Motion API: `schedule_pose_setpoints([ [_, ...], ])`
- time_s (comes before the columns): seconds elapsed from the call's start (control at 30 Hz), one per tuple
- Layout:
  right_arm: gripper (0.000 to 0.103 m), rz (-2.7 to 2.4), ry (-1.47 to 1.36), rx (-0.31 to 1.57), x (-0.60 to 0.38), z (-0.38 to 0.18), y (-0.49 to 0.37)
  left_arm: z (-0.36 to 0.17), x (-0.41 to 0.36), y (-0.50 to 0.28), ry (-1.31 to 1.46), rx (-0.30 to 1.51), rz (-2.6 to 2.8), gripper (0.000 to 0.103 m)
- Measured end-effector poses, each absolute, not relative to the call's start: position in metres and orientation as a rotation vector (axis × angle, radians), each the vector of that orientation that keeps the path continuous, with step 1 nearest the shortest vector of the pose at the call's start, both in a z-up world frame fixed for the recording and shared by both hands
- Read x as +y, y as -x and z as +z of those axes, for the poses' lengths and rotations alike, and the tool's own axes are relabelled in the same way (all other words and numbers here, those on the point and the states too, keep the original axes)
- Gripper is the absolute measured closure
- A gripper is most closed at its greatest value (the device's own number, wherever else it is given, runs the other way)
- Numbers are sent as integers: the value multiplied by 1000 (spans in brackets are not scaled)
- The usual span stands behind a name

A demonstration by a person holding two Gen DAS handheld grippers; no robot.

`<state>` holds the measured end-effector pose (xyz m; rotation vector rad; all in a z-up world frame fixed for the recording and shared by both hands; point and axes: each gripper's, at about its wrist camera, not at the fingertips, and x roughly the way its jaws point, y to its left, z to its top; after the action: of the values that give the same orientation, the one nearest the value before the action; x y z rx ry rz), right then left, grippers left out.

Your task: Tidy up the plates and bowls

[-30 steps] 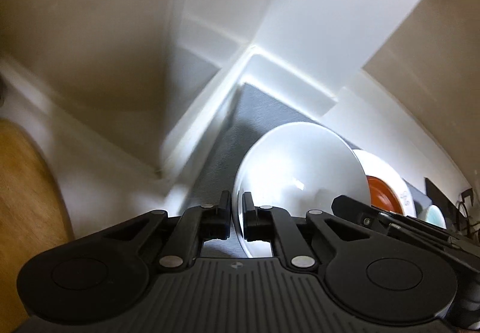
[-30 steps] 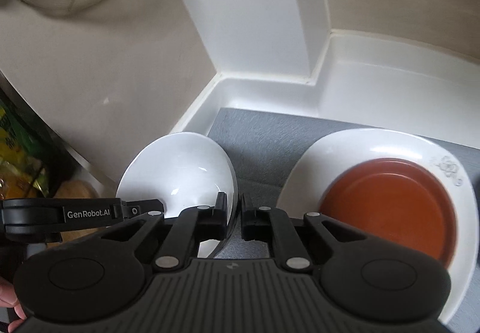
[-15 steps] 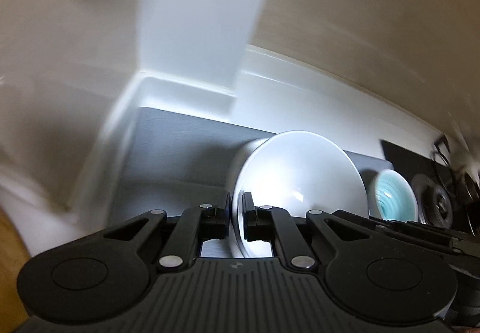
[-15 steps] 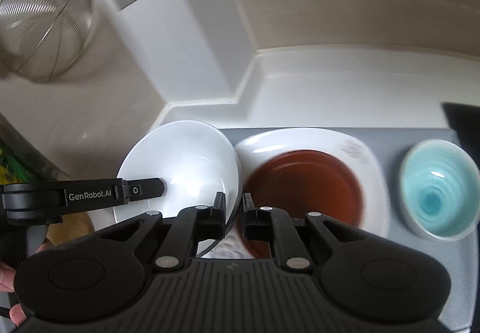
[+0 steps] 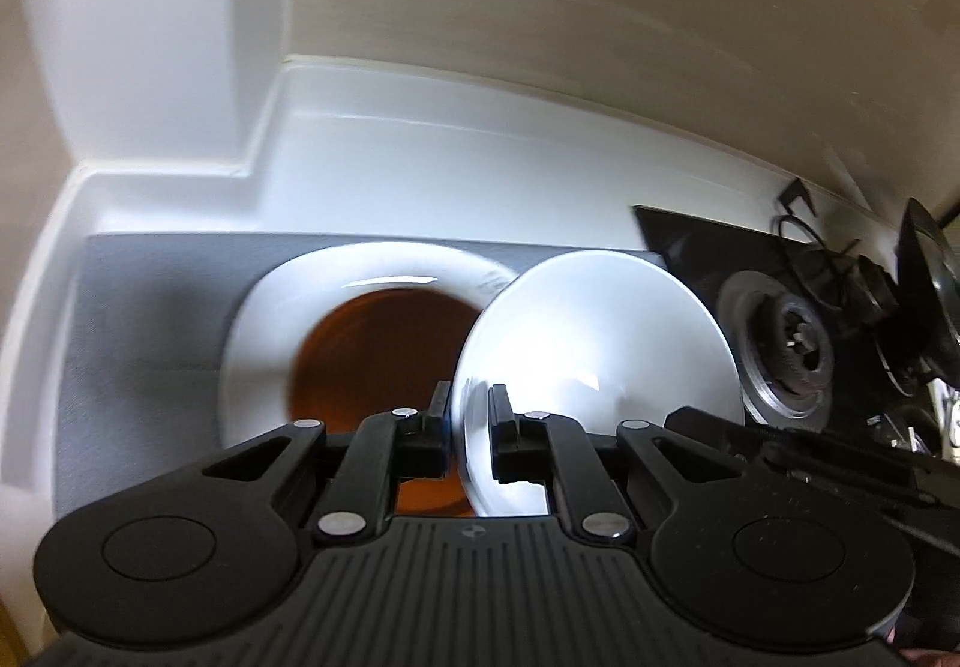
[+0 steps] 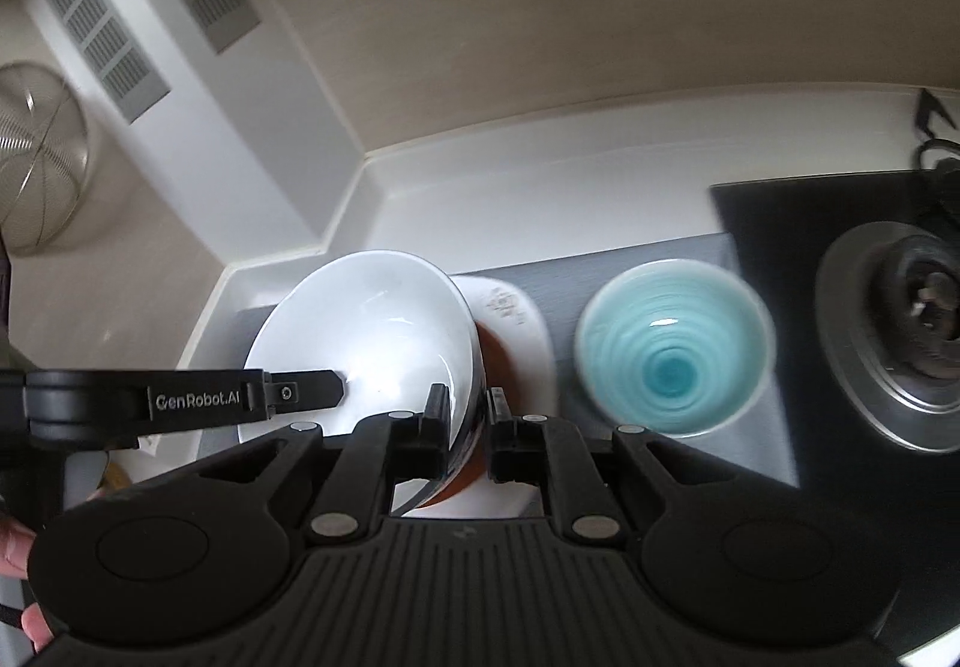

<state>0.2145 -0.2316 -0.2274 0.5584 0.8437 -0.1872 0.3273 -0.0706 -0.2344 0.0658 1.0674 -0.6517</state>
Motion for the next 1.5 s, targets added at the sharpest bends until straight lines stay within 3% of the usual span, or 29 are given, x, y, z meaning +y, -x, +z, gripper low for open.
schedule_pose_setpoints([
  [0.5, 89, -285, -608, 732, -307, -205, -185, -207, -163, -339, -150, 1079, -786, 93],
  [1.5, 91, -274, -685, 831, -363, -301, -190, -285, -246, -348, -340, 1266, -655, 93],
])
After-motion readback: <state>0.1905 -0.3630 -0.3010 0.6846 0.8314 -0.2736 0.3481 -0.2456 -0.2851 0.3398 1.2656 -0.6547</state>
